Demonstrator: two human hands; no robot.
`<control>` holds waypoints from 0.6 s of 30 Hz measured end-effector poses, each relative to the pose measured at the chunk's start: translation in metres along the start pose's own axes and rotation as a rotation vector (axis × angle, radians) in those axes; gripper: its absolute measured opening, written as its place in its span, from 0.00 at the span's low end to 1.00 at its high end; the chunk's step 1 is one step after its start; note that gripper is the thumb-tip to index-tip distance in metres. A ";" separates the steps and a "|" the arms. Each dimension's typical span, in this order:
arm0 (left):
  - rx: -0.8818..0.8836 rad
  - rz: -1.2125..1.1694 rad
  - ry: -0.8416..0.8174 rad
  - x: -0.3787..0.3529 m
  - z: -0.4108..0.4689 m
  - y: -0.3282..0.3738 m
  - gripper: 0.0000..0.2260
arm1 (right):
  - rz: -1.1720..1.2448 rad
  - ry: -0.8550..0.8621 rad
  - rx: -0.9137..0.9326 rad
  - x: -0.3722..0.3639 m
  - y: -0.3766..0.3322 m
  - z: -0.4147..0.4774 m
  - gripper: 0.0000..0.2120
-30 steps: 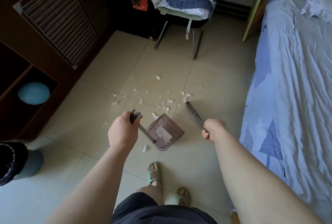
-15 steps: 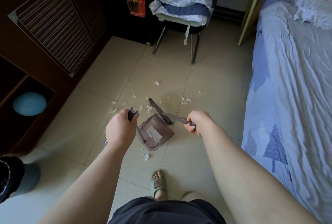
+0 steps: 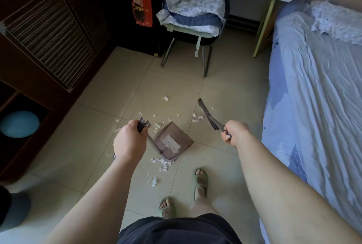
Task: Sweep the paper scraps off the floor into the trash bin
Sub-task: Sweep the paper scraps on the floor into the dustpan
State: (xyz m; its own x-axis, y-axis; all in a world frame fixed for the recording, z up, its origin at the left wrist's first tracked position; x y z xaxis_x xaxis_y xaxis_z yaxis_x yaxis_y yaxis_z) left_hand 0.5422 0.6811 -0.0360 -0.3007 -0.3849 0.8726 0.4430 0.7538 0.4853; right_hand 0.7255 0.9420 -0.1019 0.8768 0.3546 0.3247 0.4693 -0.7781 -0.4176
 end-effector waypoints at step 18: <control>0.138 -0.016 0.008 -0.034 0.066 0.060 0.09 | -0.238 -0.218 -0.138 -0.047 -0.094 0.045 0.08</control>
State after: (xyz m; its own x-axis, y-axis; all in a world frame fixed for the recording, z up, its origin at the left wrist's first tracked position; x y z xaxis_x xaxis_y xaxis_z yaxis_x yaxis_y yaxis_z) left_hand 0.5238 0.7746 -0.0403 -0.2993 -0.4013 0.8656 0.3179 0.8135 0.4871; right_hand 0.6453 1.0214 -0.1161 0.7534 0.6251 0.2043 0.6576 -0.7179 -0.2283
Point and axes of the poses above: each hand's wrist, its own z-axis towards the middle knuckle, its own x-axis out of the back of the hand, y = z × x, the point moved 3 cm from there along z, towards the middle knuckle, and after that the axes turned 12 degrees about -x, right-handed, at the moved point
